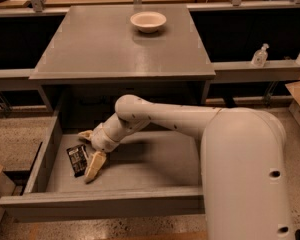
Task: Pick rxbar chocolate from top drawer and place on counter
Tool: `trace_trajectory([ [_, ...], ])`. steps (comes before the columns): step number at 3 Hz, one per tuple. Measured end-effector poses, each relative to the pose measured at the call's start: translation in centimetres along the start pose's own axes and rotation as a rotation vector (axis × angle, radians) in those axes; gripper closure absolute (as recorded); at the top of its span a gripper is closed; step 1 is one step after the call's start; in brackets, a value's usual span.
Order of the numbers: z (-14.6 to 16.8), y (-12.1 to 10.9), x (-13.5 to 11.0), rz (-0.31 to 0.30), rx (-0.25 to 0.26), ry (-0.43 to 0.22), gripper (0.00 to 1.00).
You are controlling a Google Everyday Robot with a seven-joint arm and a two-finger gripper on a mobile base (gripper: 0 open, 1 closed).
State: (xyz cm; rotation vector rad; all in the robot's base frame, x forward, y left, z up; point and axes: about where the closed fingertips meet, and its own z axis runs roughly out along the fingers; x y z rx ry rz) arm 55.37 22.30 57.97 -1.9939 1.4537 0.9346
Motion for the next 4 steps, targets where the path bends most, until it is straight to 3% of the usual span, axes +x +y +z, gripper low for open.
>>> trace_trajectory([
  [3, -1.2, -0.1, -1.0, 0.003, 0.006, 0.005, 0.86],
  [4, -1.4, -0.1, -1.3, 0.003, 0.007, 0.004, 1.0],
])
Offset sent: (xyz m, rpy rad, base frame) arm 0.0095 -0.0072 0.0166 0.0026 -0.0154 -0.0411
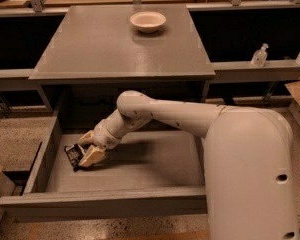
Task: Pick rxbar chocolate from top drawer and place on counter
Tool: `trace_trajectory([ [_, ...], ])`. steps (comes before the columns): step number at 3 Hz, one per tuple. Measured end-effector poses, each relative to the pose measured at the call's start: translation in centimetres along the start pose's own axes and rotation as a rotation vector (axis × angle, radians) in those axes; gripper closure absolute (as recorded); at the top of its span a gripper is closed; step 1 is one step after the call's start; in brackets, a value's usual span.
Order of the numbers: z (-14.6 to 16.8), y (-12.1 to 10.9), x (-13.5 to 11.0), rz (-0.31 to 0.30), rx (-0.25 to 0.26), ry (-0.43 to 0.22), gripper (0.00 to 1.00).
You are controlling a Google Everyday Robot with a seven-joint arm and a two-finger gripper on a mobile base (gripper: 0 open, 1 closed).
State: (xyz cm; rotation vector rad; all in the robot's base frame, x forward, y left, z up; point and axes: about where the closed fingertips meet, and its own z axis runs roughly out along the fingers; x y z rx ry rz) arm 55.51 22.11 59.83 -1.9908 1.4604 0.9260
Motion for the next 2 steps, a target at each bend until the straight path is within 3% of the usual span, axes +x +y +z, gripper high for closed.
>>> trace_trajectory([
  [1, -0.1, 0.0, -0.1, 0.0, 0.0, 0.0, 1.0],
  [2, -2.3, -0.7, -1.7, -0.029, 0.066, -0.074, 1.0],
])
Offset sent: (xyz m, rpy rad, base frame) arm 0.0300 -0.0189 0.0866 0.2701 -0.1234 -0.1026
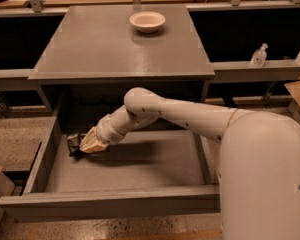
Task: Pick rxbar chocolate from top drawer and place on counter
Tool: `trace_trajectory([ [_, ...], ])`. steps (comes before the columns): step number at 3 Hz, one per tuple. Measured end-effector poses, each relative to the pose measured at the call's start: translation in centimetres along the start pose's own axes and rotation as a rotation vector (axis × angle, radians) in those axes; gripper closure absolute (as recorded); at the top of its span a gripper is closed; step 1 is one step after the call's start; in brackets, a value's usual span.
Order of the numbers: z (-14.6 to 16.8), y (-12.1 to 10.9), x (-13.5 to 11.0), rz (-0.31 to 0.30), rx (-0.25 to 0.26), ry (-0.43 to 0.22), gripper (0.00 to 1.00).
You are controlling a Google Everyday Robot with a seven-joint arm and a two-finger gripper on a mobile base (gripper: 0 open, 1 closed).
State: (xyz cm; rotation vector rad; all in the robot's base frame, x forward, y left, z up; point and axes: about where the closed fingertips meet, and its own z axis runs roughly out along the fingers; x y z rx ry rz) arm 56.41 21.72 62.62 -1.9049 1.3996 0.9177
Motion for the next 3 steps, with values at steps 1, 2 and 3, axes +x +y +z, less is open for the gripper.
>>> trace_trajectory([
  [1, -4.4, -1.0, -3.3, -0.053, 0.075, -0.112, 1.0],
  [2, -8.5, -1.1, -5.8, -0.095, 0.138, -0.18, 1.0],
  [3, -12.0, -0.6, -7.7, -0.123, 0.195, -0.198, 1.0],
])
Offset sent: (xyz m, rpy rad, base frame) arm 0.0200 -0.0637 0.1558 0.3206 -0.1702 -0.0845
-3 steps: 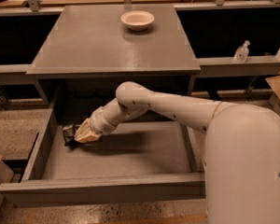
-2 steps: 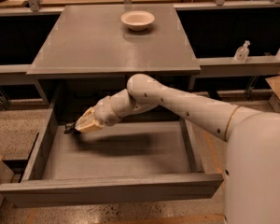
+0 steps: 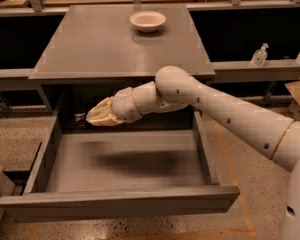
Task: Pick rxbar chocolate from top drawer and place on counter
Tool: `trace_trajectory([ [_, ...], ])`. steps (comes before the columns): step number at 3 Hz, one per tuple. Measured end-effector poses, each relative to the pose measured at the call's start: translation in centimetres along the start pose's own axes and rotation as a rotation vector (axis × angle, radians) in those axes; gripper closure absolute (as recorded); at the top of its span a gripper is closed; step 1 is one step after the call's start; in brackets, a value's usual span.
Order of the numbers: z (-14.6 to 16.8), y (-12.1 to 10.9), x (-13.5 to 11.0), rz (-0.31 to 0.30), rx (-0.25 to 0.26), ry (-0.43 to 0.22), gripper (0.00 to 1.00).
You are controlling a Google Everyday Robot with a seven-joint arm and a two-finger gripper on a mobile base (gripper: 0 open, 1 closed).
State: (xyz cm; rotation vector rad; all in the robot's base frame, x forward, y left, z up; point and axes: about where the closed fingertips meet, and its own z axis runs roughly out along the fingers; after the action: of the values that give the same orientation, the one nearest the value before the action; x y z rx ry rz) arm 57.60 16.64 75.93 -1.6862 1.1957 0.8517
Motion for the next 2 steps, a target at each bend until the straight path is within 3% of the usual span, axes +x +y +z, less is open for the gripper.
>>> trace_trajectory([
  [2, -8.9, -2.4, -6.9, -0.111, 0.097, 0.084, 1.0],
])
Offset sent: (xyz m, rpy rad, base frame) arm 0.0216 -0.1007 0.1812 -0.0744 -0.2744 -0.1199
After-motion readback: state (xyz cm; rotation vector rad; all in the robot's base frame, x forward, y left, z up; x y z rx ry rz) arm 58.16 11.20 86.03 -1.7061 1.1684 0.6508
